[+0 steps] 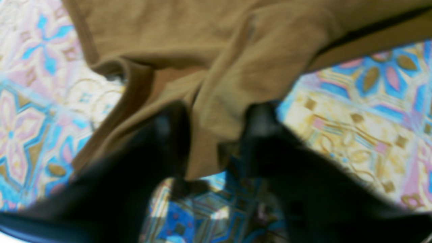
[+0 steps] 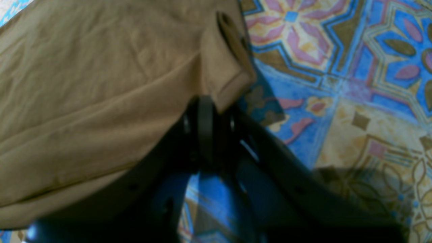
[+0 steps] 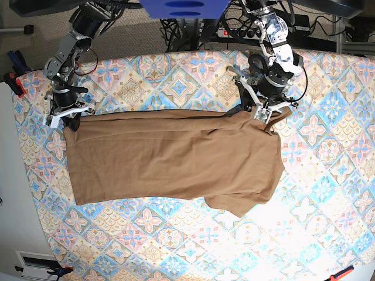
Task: Layout the t-shirt on the table in an organized manner, then fold the t-shirt properly
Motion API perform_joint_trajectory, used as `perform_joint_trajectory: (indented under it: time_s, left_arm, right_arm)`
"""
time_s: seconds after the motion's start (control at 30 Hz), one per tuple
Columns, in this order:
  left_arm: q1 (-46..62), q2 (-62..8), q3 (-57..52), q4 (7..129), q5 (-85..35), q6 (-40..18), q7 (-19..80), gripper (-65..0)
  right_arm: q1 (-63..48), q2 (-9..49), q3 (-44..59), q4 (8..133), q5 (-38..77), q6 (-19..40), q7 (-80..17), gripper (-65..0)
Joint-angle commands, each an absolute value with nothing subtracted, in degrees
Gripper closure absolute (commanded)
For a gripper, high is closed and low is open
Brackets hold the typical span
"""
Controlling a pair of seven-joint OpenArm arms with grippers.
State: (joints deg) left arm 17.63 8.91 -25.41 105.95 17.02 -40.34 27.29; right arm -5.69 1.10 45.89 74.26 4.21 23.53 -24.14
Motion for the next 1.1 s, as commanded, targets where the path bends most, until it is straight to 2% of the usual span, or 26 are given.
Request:
perform_joint_trajectory:
  time_s: [0.0, 0.1, 0.3, 0.63, 0.9, 1.07]
  left_arm:
    - [17.3, 9.0, -25.5, 106.8, 16.5, -40.0, 26.2, -13.9]
    - [17.5, 9.0, -25.4, 106.8, 17.8, -40.0, 26.2, 0.0]
    - [19.5, 9.0, -25.4, 107.3, 19.0, -40.0, 26.1, 0.0]
    - [26.3, 9.0, -23.5, 118.5, 18.9, -40.0, 26.0, 0.0]
    - [23.9, 9.0, -23.3, 121.3, 19.3, -40.0, 25.8, 0.0]
    - [21.0, 9.0, -18.0, 121.3, 28.4, -40.0, 25.8, 0.0]
  right_arm:
    - [-5.9, 1.1, 45.7, 73.5, 0.0, 21.6, -30.4, 0.0]
    - [-5.9, 1.1, 45.7, 73.5, 0.0, 21.6, -30.4, 0.0]
    - [-5.9, 1.1, 45.7, 73.5, 0.0, 21.6, -30.4, 0.0]
    - [-5.9, 1.1, 45.7, 73.1, 0.0, 21.6, -30.4, 0.0]
    - [-5.9, 1.1, 45.7, 73.1, 0.0, 21.6, -30.4, 0.0]
    - [-5.9, 1.3, 45.7, 73.1, 0.0, 21.6, -30.4, 0.0]
